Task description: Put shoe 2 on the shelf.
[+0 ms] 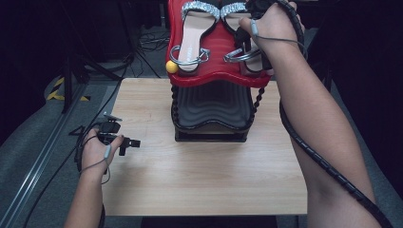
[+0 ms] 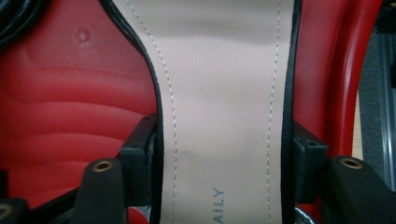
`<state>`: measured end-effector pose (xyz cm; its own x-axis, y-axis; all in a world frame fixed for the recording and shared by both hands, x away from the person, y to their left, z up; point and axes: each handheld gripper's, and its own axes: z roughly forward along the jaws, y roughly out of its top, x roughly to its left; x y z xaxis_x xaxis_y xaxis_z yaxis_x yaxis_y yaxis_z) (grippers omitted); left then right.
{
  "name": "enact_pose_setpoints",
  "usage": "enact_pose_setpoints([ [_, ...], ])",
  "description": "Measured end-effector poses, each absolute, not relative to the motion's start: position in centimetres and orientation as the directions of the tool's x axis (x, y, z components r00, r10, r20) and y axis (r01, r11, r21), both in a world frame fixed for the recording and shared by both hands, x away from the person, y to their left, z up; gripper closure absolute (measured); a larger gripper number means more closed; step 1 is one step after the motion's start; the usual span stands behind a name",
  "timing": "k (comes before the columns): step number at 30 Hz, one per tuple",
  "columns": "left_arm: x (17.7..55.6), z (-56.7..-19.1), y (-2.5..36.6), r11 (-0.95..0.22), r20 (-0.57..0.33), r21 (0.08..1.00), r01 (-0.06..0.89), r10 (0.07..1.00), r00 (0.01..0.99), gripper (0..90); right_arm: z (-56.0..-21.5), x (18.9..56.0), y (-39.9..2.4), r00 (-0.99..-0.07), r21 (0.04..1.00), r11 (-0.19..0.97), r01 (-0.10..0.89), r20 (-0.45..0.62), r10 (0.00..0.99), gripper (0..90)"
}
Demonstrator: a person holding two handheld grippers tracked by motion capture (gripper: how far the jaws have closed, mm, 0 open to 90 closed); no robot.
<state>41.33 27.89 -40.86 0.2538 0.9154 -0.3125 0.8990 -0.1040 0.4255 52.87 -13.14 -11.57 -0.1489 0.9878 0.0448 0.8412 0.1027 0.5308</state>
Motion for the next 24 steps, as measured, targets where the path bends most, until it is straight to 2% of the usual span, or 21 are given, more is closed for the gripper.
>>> enact_pose_setpoints([
  [1,41.3,-40.8,27.9,-0.097,-0.314,0.425,0.9,0.917,0.247,29.4,-11.4,52.8,-13.3,-0.161,0.532,0.112,0.839,0.047,0.986,33.7],
  [4,41.3,-40.9,27.9,-0.097,-0.313,0.425,0.9,0.917,0.247,29.4,-11.0,52.5,-13.5,-0.178,0.531,0.117,0.839,0.066,0.982,31.4],
  [19,40.6,-40.9,28.3,-0.093,-0.298,0.418,0.904,0.926,0.233,29.3,-7.4,47.6,-17.0,-0.265,0.587,0.18,0.79,0.061,0.962,27.3],
  [24,40.7,-40.8,27.8,-0.099,-0.29,0.419,0.903,0.927,0.237,29.3,-7.3,44.5,-20.2,-0.305,0.604,0.205,0.77,0.066,0.95,26.6],
])
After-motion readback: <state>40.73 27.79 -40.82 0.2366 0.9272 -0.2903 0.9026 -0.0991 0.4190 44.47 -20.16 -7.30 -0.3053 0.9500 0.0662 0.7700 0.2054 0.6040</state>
